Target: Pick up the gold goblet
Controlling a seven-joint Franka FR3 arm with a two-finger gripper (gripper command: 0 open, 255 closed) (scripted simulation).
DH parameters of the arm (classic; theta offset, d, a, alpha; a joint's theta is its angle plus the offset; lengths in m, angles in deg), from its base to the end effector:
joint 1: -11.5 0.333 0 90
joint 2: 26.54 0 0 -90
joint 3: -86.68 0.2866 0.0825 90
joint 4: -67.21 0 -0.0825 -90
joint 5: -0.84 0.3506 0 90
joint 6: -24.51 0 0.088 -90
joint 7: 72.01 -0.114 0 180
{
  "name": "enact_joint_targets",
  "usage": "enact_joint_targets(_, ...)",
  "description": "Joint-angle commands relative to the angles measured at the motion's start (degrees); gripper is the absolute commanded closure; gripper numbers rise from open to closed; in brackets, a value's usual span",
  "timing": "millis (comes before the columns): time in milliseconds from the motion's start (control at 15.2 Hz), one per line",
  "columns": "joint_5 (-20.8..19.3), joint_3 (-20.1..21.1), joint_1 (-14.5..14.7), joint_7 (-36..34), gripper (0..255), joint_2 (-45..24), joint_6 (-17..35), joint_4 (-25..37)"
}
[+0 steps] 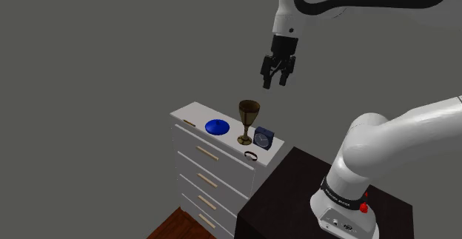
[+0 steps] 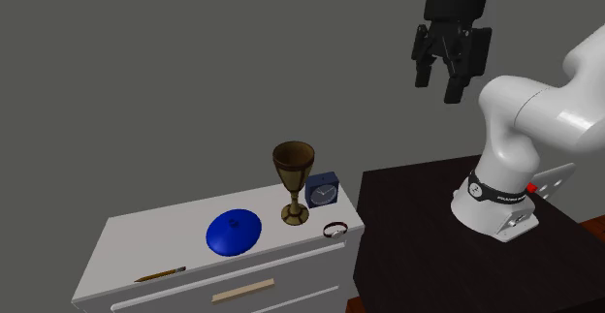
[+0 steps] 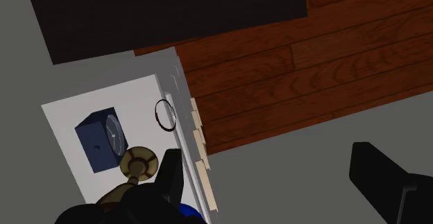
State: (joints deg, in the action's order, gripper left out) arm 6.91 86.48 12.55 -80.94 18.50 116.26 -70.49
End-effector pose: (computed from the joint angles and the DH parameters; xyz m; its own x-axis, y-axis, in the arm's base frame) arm 0.2955 0.0159 0.5453 0.9894 -0.1418 -0.0326 -0.1445 -0.9840 -0.1043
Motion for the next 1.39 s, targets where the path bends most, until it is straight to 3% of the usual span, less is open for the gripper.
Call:
enact_joint_targets(0,0.00,0.00,0.00,0.00,0,0.00,0.00,0.00)
enact_joint_targets(726,-3.06,-10.50,-2.75,12.69,0,-16.97,13.33,1.43)
enact_joint_targets(1320,0.19,-17.88,-3.78,24.08,0,-35.56,21.15,9.52)
